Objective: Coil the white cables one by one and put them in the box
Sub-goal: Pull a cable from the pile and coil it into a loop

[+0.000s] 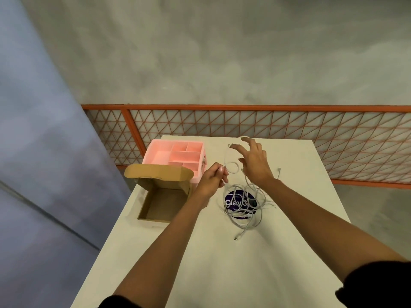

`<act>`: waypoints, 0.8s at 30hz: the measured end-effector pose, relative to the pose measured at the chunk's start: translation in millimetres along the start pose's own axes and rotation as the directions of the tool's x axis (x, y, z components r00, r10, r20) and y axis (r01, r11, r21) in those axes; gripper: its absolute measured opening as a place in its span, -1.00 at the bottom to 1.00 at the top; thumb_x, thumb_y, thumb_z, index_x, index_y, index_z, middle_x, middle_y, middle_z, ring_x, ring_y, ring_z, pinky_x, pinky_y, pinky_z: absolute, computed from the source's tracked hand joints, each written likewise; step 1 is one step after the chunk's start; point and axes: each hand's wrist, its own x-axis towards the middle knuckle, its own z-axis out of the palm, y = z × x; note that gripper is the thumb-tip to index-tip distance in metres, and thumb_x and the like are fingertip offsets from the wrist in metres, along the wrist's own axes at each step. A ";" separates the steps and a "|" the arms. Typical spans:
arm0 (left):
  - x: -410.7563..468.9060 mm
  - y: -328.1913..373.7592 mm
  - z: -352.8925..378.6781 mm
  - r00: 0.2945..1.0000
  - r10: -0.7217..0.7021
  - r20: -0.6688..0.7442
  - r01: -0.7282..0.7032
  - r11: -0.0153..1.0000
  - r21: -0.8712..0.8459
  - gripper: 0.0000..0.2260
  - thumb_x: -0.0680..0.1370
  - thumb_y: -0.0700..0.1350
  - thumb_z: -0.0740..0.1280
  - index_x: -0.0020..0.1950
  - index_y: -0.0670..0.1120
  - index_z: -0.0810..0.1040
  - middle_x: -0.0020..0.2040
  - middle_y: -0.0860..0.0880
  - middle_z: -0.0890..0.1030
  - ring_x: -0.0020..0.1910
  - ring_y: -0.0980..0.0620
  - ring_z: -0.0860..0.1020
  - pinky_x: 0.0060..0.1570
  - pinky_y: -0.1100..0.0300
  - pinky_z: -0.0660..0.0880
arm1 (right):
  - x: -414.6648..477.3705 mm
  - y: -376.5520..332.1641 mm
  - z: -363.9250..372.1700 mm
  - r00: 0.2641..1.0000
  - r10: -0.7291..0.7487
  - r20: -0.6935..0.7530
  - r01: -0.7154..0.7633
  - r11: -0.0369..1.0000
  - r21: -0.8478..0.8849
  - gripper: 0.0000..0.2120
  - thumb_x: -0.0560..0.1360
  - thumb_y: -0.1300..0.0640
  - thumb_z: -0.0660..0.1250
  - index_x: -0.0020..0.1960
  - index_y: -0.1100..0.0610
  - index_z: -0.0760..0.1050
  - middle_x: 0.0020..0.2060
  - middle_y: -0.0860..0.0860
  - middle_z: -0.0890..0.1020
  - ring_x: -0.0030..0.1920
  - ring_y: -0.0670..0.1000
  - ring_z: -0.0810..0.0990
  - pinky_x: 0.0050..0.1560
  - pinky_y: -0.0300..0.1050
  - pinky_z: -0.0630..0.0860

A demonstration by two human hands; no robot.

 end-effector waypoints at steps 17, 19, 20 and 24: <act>-33.5 65.9 -25.9 0.993 0.105 0.050 -0.079 0.922 -0.379 -0.75 0.66 -0.13 0.10 -0.12 -0.13 0.49 -0.47 0.08 0.37 -0.50 0.17 0.25 -0.47 0.35 0.18 | -17.1 -15.8 -32.3 0.742 -0.241 0.626 -0.160 0.843 0.514 -0.71 0.65 0.15 0.10 0.08 0.20 0.59 -0.36 0.02 0.58 -0.30 -0.05 0.51 -0.15 -0.23 0.47; -32.5 69.7 -25.6 0.994 0.111 0.020 -0.093 0.905 -0.415 -0.75 0.66 -0.12 0.11 -0.07 -0.15 0.54 -0.46 0.07 0.40 -0.51 0.17 0.25 -0.46 0.34 0.17 | -22.1 -22.3 -36.1 0.586 -0.298 0.754 -0.263 0.810 0.524 -0.70 0.66 0.17 0.04 0.06 0.18 0.55 -0.32 0.02 0.51 -0.28 0.01 0.42 -0.21 -0.28 0.42; -31.7 70.5 -25.4 0.994 0.109 0.014 -0.092 0.897 -0.431 -0.75 0.66 -0.11 0.12 -0.04 -0.15 0.56 -0.45 0.06 0.41 -0.51 0.17 0.25 -0.46 0.34 0.16 | -24.0 -25.1 -37.5 0.515 -0.338 0.788 -0.286 0.799 0.529 -0.71 0.66 0.17 0.04 0.03 0.14 0.54 -0.30 0.01 0.50 -0.23 0.04 0.41 -0.18 -0.26 0.41; -30.8 69.8 -27.6 0.996 0.087 0.033 -0.065 0.902 -0.427 -0.75 0.64 -0.09 0.15 0.02 -0.14 0.59 -0.47 0.07 0.39 -0.52 0.19 0.22 -0.44 0.32 0.10 | -24.5 -33.0 -42.1 0.218 -0.494 0.842 -0.345 0.768 0.540 -0.75 0.65 0.21 0.06 0.08 0.11 0.52 -0.29 -0.05 0.48 -0.22 0.02 0.37 -0.18 -0.28 0.39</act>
